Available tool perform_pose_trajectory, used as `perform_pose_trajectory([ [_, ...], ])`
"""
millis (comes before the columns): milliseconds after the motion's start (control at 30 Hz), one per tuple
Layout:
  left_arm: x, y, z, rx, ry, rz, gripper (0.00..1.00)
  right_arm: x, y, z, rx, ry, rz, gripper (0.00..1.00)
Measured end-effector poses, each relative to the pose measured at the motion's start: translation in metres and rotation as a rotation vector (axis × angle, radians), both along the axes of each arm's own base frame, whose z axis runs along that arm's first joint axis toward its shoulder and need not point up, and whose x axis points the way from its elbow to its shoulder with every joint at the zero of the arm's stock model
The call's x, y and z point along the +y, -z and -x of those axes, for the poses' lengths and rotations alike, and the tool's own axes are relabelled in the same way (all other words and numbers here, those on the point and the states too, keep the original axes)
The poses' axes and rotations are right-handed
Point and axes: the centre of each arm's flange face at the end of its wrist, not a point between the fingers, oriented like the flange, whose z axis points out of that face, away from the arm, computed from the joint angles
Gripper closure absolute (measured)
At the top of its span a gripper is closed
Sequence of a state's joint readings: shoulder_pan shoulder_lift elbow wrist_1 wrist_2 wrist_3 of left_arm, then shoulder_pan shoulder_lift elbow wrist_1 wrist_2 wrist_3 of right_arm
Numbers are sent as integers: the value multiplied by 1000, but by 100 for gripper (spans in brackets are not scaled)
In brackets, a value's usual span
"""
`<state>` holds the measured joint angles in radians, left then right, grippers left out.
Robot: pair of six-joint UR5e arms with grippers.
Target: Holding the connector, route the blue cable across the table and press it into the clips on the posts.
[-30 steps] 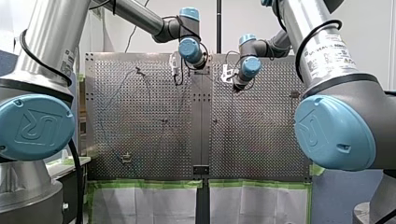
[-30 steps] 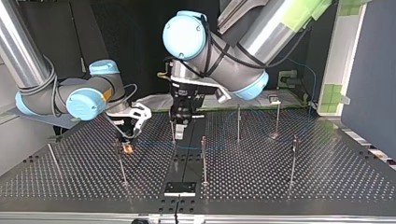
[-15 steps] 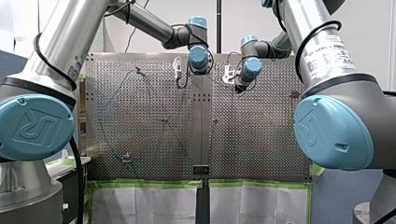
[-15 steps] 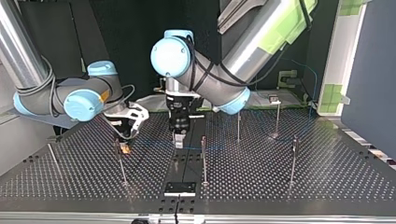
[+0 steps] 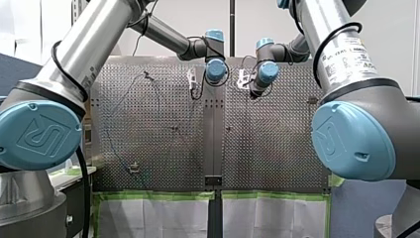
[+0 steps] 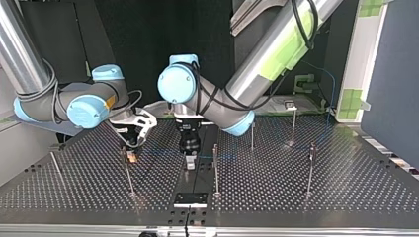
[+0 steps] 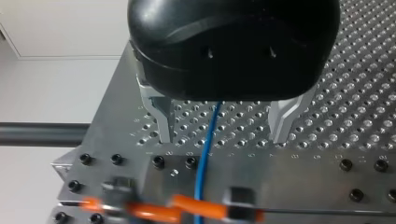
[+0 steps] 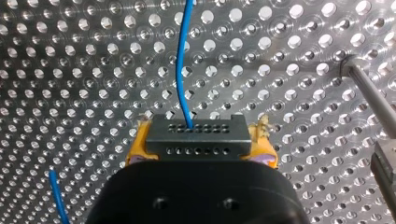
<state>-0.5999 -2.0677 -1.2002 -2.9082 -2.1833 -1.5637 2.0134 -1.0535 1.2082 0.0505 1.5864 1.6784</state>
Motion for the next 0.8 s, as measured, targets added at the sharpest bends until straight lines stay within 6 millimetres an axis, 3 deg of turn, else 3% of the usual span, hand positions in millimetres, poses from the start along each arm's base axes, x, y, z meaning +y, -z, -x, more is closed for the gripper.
perform_pose_trajectory([
  [233,-5,21,-22,1,-22,5,0,0,1,0,0,-1,-1,100],
  [400,-4,27,-25,8,-33,14,0,0,1,0,0,-1,-1,100],
  [433,-4,27,-24,11,-37,16,24,0,1,0,1,-1,-2,100],
  [467,-4,27,-24,12,-39,16,38,0,1,0,1,-1,-1,100],
  [533,-5,28,-22,14,-40,17,38,0,1,0,1,-2,-1,100],
  [567,-5,28,-22,14,-40,18,75,0,1,0,1,-3,-1,100],
  [600,-6,28,-21,14,-40,18,75,0,1,0,1,-3,-2,100],
  [667,-7,28,-20,15,-39,21,100,0,1,0,1,-3,-2,100],
  [800,-7,28,-20,15,-37,27,100,0,1,0,2,-2,-1,100],
])
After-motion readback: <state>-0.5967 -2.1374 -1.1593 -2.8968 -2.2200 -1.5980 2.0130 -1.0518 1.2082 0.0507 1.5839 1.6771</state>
